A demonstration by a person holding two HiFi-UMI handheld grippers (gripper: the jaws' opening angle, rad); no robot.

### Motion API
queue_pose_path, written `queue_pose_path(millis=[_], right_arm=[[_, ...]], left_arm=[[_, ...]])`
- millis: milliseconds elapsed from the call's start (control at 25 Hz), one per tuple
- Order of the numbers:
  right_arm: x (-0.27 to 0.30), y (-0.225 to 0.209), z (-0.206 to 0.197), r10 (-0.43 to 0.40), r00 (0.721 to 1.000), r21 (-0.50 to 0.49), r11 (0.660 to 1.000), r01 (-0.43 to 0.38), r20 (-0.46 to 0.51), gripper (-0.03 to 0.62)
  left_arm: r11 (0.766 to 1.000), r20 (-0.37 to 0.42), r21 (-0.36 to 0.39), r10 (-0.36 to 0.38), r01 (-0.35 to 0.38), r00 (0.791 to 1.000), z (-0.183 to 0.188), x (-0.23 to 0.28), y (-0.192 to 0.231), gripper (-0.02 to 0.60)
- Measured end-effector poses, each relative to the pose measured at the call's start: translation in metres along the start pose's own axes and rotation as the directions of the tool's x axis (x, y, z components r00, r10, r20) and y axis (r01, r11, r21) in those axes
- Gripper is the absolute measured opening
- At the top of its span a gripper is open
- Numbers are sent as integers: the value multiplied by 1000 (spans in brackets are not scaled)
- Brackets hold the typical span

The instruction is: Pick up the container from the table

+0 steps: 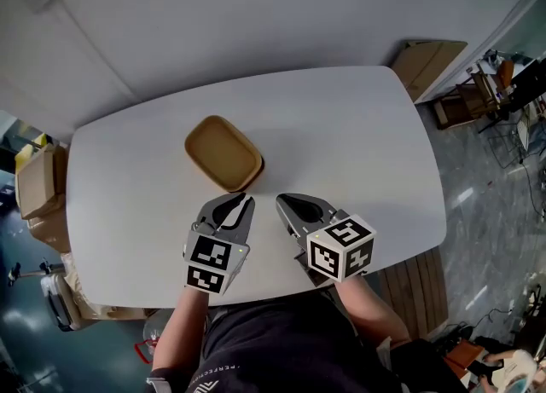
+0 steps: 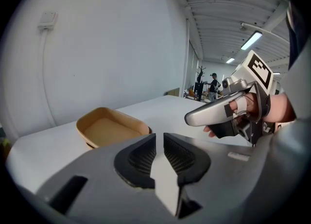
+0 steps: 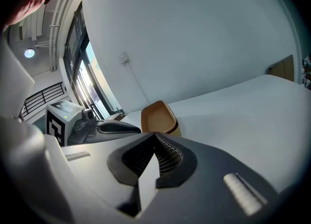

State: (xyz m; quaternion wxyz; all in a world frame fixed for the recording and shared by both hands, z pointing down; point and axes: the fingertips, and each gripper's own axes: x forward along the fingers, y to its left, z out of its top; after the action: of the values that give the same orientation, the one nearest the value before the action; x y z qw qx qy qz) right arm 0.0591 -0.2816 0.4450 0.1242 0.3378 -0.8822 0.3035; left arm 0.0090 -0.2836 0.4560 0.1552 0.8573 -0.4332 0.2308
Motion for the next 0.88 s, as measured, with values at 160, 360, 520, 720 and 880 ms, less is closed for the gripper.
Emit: queue_pose_path(millis=[160, 360, 520, 720, 880], right_arm=[[8, -9, 0, 29, 999, 13, 999, -29, -24, 0], [20, -16, -5, 61, 997, 25, 998, -60, -53, 0], [23, -20, -10, 82, 994, 37, 996, -79, -75, 0], [26, -30, -14, 105, 990, 64, 993, -99, -97, 0], [30, -36, -17, 123, 986, 82, 990, -115, -112, 0]], left_arm=[[998, -58, 50, 35, -32, 998, -4, 14, 5, 81], [996, -108, 61, 65, -58, 992, -12, 25, 14, 96], [993, -151, 86, 88, -76, 985, -18, 30, 18, 107], [983, -259, 170, 109, -66, 960, -25, 42, 23, 116], [980, -317, 190, 118, -59, 941, -30, 49, 24, 129]])
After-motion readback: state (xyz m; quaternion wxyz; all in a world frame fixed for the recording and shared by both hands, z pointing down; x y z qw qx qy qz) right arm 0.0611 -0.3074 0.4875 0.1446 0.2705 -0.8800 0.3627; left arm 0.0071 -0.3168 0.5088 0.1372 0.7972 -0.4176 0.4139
